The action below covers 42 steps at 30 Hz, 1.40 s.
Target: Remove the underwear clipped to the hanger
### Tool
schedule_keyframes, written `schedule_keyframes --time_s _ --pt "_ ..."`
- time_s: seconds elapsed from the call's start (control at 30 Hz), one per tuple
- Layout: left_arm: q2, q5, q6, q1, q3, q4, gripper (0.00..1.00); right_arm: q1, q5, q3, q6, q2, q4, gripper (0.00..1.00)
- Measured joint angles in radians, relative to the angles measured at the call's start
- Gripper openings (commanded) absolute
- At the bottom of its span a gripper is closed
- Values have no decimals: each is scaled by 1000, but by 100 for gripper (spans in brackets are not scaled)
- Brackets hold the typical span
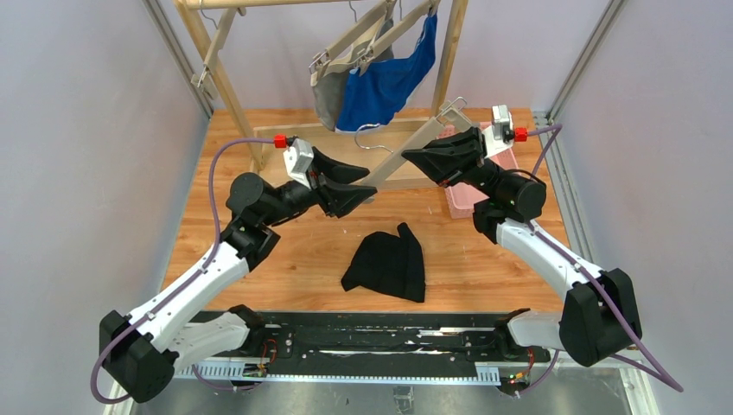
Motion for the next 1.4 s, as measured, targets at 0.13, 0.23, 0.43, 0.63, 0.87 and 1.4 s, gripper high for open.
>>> schedule_keyframes --time_s 0.13,0.23,0.43,0.63,0.87,1.4 --pt "27 16 0 0 12 -6 48 4 0 0 0 3 0 1" --pt "33 28 0 0 27 -7 48 7 -1 0 1 12 0 1" --pt "33 42 1 0 39 -6 37 11 -4 0 1 22 0 1" --pt "42 65 2 0 39 -6 16 12 -10 0 4 22 0 1" --pt "53 88 -5 0 40 -6 0 13 -18 0 6 22 0 1" --pt "24 106 -27 0 45 -19 0 17 11 -1 -12 21 -15 67"
